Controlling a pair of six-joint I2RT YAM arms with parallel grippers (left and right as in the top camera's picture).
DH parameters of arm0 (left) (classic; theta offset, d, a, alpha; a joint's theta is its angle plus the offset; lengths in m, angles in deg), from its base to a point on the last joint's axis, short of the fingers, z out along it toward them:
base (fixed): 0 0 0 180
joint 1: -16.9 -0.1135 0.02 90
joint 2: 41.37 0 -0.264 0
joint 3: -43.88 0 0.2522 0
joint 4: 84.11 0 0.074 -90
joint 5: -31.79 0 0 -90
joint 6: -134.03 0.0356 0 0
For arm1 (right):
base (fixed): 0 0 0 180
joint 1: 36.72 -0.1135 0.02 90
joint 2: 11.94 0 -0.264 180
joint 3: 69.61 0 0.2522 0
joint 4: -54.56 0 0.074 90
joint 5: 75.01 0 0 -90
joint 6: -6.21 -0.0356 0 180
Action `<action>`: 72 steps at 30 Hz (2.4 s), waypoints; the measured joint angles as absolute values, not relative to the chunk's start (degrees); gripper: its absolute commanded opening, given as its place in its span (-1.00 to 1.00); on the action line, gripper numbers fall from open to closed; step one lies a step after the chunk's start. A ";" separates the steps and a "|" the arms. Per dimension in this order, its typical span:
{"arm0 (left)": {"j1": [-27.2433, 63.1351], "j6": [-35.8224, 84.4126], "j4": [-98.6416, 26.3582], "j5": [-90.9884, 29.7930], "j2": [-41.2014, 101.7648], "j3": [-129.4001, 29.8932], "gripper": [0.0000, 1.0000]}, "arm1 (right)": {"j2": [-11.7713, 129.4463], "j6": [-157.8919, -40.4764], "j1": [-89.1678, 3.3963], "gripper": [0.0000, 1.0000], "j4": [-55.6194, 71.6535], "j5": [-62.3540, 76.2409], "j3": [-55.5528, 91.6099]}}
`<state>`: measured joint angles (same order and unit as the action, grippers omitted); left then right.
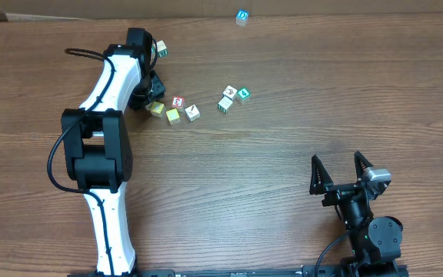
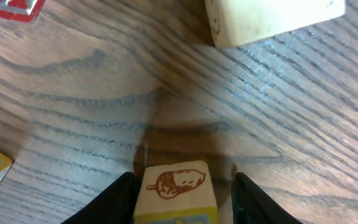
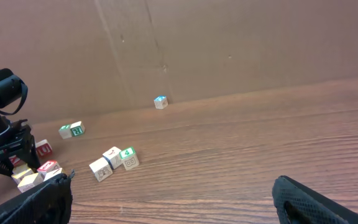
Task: Form a tower
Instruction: 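Lower the left gripper over a block and close on it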
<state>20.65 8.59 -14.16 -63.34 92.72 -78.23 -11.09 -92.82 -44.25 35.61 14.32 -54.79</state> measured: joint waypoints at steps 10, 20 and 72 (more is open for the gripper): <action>20.65 11.08 -14.03 -63.19 92.69 -78.32 -0.34 | -11.09 -92.82 -44.25 1.00 35.63 14.30 -54.79; 20.65 16.85 -2.32 -63.78 92.80 -91.48 -0.35 | -11.09 -92.82 -44.25 1.00 35.61 14.34 -54.79; 20.65 18.71 -14.69 -62.95 91.08 -76.83 -0.12 | -11.09 -92.82 -44.25 1.00 35.66 14.34 -54.79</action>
<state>20.65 18.71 -14.69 -62.95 91.08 -76.83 -11.09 -92.82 -44.25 35.66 14.34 -54.79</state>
